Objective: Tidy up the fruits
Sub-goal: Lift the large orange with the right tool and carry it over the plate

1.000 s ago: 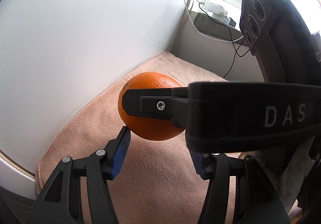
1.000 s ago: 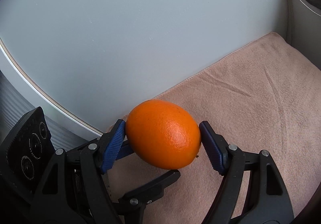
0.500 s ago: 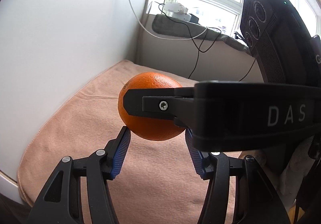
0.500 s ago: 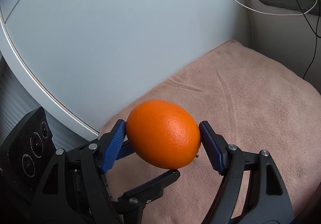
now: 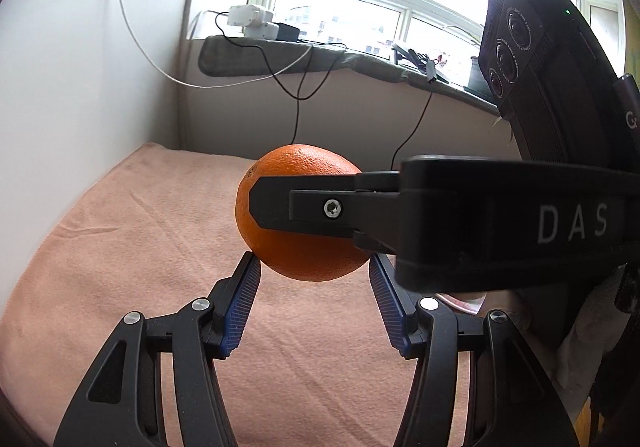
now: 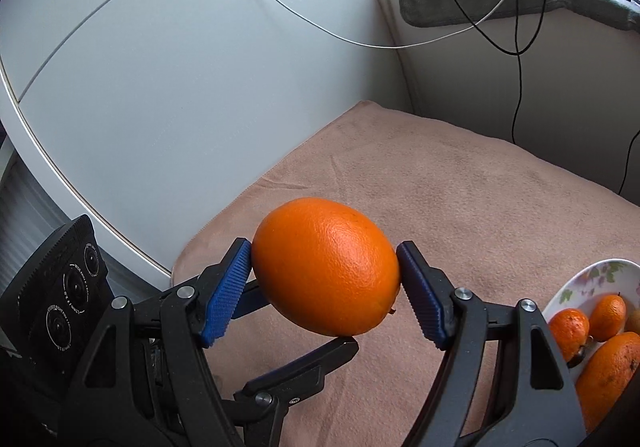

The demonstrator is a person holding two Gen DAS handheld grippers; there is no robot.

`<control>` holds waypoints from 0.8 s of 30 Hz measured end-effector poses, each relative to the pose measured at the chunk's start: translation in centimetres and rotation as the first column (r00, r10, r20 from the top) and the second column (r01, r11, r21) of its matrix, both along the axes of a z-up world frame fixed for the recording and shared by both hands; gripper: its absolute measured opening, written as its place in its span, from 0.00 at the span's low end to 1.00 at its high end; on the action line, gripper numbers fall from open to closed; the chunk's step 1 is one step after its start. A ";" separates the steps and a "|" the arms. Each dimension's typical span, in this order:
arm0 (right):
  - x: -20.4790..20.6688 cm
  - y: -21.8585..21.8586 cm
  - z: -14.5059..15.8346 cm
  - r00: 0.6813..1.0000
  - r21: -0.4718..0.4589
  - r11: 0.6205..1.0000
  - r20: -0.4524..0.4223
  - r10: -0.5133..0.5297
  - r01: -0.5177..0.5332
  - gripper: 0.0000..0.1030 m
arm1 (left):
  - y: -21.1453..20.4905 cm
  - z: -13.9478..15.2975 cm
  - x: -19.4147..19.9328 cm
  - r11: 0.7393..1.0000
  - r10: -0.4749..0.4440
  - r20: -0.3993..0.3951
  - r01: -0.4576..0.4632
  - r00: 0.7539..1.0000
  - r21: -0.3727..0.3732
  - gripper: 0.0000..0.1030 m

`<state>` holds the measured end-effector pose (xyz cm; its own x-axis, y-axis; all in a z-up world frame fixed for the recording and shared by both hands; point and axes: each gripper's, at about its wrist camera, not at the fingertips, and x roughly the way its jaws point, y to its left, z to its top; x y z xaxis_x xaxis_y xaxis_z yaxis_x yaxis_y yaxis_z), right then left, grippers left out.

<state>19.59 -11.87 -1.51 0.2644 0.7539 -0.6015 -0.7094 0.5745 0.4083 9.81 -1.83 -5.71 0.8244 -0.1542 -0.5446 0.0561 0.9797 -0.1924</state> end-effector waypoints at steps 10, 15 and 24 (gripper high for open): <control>0.7 -5.7 0.3 0.996 0.007 0.996 0.004 -0.093 0.093 0.75 | -4.3 0.4 1.4 0.996 -0.093 -0.004 0.093 0.996 0.007 0.54; 1.2 -8.0 -0.3 0.991 0.014 0.991 0.006 -0.131 0.131 0.75 | -6.1 0.6 2.3 0.991 -0.131 -0.007 0.131 0.991 0.016 0.54; 2.4 -11.5 -0.7 0.982 0.000 0.982 0.010 -0.189 0.189 0.75 | -9.3 0.8 4.3 0.980 -0.196 -0.009 0.196 0.981 0.017 0.54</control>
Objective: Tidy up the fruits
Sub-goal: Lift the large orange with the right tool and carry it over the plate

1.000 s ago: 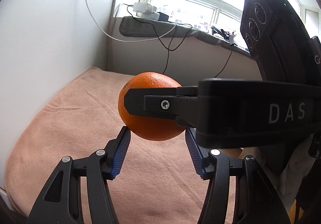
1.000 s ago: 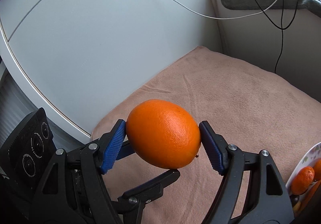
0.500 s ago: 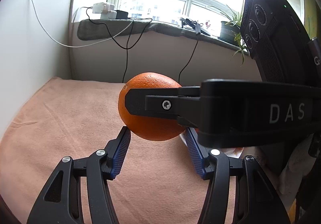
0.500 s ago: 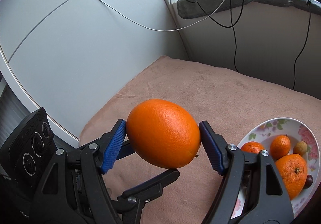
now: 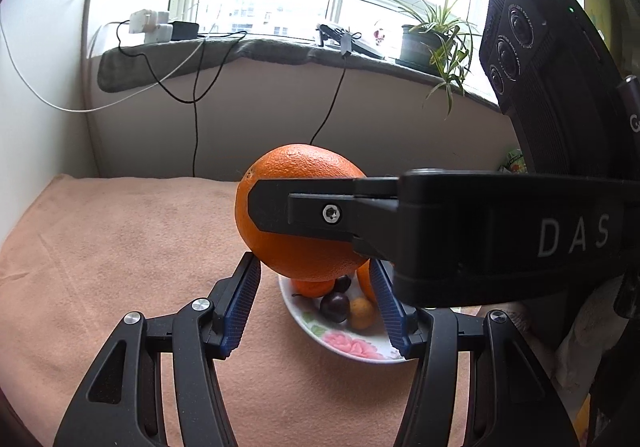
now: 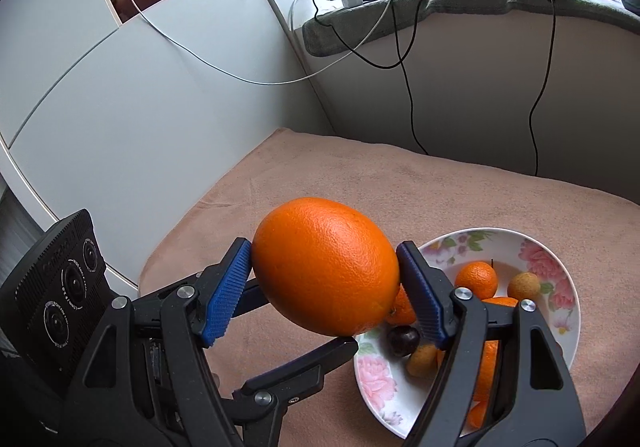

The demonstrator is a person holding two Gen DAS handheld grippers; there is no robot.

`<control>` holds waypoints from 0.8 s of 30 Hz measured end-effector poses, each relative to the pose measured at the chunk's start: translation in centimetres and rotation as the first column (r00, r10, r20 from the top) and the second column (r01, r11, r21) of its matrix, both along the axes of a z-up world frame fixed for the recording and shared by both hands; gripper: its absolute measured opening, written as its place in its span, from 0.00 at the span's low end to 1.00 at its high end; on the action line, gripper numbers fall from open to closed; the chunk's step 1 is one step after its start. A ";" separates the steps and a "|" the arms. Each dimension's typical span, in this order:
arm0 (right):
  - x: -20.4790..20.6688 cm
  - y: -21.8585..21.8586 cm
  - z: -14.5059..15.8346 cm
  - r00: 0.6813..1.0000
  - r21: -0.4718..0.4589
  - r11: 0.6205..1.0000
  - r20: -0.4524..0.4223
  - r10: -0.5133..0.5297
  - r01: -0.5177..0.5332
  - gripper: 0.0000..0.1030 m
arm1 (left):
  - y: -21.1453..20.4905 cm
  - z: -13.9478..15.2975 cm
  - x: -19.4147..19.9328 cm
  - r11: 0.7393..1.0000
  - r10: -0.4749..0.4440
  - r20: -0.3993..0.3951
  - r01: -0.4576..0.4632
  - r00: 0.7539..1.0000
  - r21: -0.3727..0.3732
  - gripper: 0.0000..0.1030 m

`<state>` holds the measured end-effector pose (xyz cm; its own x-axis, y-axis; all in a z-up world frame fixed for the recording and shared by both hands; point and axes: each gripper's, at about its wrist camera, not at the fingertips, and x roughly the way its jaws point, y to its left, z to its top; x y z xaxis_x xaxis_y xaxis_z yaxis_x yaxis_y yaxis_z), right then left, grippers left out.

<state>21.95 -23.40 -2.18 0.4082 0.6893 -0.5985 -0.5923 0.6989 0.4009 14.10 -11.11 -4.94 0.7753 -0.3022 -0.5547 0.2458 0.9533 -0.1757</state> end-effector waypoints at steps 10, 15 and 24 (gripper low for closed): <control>1.4 -2.3 -0.4 0.999 -0.013 0.999 -0.012 -0.043 0.043 0.75 | -1.7 -0.1 1.8 0.999 -0.048 -0.018 0.048 0.999 -0.003 0.54; 2.3 -2.9 -0.4 0.998 -0.032 0.998 -0.023 -0.056 0.056 0.75 | -2.4 -0.1 2.8 0.998 -0.068 -0.034 0.068 0.997 -0.009 0.54; 4.0 -3.5 -1.2 0.996 -0.055 0.996 -0.061 -0.068 0.065 0.75 | -3.1 -0.9 4.6 0.996 -0.081 -0.079 0.078 0.994 -0.036 0.54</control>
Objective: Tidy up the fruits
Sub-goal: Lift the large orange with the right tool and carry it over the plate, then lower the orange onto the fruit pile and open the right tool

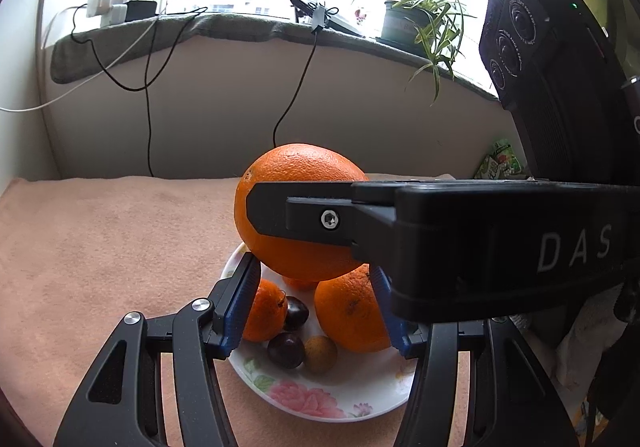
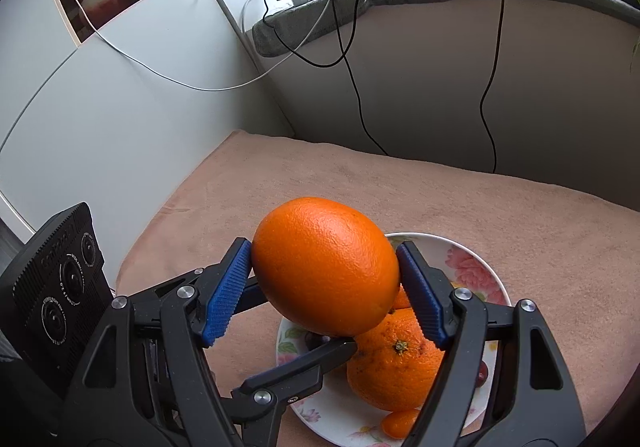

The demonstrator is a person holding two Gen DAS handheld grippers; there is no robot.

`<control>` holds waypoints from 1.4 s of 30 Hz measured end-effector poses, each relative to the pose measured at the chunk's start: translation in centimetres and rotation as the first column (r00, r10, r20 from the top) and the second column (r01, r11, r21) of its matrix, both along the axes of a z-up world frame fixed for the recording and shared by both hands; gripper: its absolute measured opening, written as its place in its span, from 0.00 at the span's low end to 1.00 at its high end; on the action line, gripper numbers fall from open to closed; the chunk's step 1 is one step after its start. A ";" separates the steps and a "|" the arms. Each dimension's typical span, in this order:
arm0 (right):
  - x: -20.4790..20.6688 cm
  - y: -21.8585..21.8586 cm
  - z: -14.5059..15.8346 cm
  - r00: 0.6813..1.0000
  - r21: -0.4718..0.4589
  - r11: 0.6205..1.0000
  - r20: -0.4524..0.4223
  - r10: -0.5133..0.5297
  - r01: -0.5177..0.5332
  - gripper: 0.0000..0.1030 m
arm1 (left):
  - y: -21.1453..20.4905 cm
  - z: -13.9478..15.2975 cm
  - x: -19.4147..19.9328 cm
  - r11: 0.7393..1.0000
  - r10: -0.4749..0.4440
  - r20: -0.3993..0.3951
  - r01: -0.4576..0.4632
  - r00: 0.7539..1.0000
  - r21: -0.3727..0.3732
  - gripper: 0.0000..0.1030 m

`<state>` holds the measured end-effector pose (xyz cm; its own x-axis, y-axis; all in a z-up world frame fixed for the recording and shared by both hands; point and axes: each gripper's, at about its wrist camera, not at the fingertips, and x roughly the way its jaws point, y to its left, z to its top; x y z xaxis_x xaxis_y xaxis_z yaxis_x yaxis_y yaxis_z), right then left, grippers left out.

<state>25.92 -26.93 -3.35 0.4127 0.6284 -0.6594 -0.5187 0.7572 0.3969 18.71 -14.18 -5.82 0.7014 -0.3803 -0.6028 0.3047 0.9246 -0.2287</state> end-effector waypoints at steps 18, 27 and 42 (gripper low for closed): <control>1.6 0.7 -1.3 0.999 -0.037 0.999 -0.045 -0.005 0.003 0.75 | 0.0 -0.9 1.9 1.000 -0.007 -0.065 0.006 0.998 -0.021 0.54; 3.8 -0.2 -2.4 0.989 0.000 1.000 -0.146 -0.024 0.024 0.75 | -0.3 -1.2 3.1 0.999 -0.036 -0.106 0.032 0.994 -0.038 0.54; 6.4 1.4 -3.5 0.987 -0.071 0.997 -0.157 -0.020 0.009 0.74 | -0.1 -1.3 4.7 0.997 -0.065 -0.127 0.059 0.990 -0.049 0.54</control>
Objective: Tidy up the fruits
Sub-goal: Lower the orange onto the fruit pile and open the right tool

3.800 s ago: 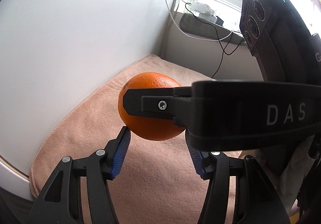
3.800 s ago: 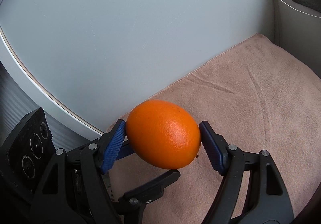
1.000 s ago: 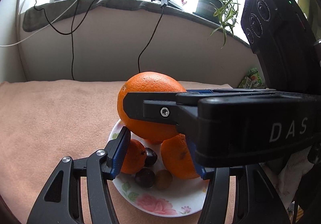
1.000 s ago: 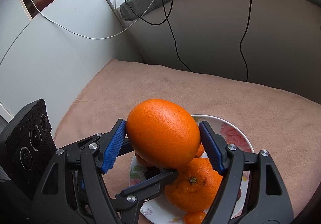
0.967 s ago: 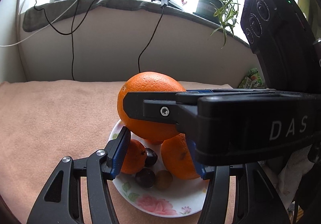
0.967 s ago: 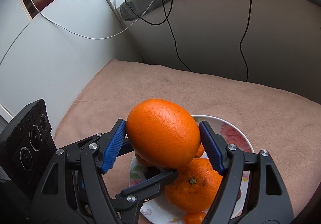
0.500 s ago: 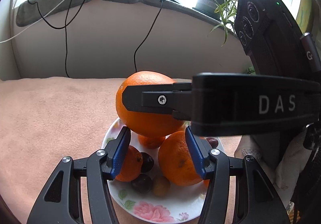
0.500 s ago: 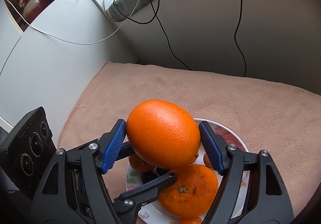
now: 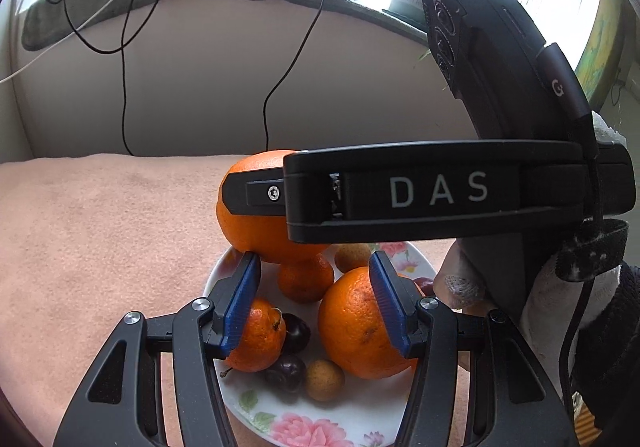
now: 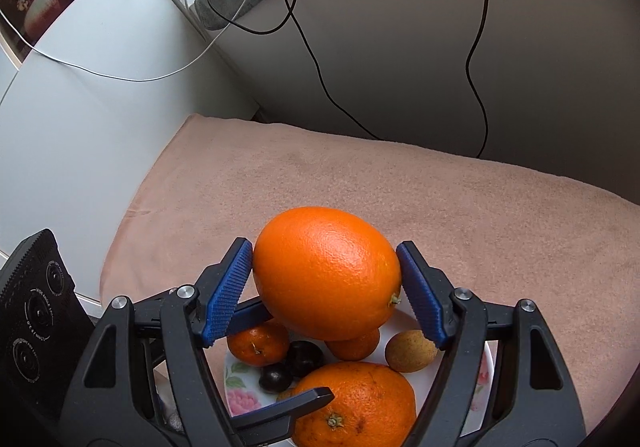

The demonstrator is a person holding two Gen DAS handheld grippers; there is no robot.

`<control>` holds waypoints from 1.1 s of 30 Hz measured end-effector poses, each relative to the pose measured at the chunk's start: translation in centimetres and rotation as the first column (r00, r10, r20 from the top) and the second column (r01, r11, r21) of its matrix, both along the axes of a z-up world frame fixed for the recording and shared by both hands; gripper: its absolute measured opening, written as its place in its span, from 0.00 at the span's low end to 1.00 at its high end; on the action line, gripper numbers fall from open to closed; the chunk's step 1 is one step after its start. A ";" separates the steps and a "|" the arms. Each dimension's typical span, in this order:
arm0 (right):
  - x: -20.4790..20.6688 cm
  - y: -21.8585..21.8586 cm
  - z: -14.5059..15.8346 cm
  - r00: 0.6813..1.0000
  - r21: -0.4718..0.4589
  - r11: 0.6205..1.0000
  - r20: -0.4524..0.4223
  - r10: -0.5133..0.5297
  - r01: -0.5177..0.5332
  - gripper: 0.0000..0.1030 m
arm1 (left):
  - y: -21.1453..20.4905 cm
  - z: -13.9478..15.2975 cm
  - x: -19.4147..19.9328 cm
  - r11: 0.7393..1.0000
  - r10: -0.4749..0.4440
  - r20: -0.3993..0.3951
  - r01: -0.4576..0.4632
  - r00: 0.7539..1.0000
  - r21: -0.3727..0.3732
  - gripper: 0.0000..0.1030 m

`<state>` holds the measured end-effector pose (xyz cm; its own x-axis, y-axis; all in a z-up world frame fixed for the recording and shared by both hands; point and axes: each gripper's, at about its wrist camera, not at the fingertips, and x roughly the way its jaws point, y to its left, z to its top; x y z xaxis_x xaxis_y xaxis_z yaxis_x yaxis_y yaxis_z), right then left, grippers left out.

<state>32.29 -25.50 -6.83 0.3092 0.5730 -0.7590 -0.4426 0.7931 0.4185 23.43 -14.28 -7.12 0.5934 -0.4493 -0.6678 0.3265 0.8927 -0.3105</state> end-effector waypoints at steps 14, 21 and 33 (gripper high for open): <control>-0.4 0.4 0.0 0.999 -0.028 0.999 0.032 0.021 -0.021 0.75 | 0.5 -0.1 -0.3 1.000 -0.023 0.009 0.023 1.000 0.010 0.54; -0.4 0.5 0.1 0.999 -0.029 0.999 0.034 0.020 -0.019 0.75 | 0.7 0.1 -0.9 1.000 -0.025 0.014 0.025 1.000 0.015 0.54; -0.9 0.4 0.7 0.998 -0.035 0.999 0.058 0.007 -0.005 0.75 | 1.7 0.9 -2.7 0.999 -0.029 0.035 0.028 0.999 0.029 0.55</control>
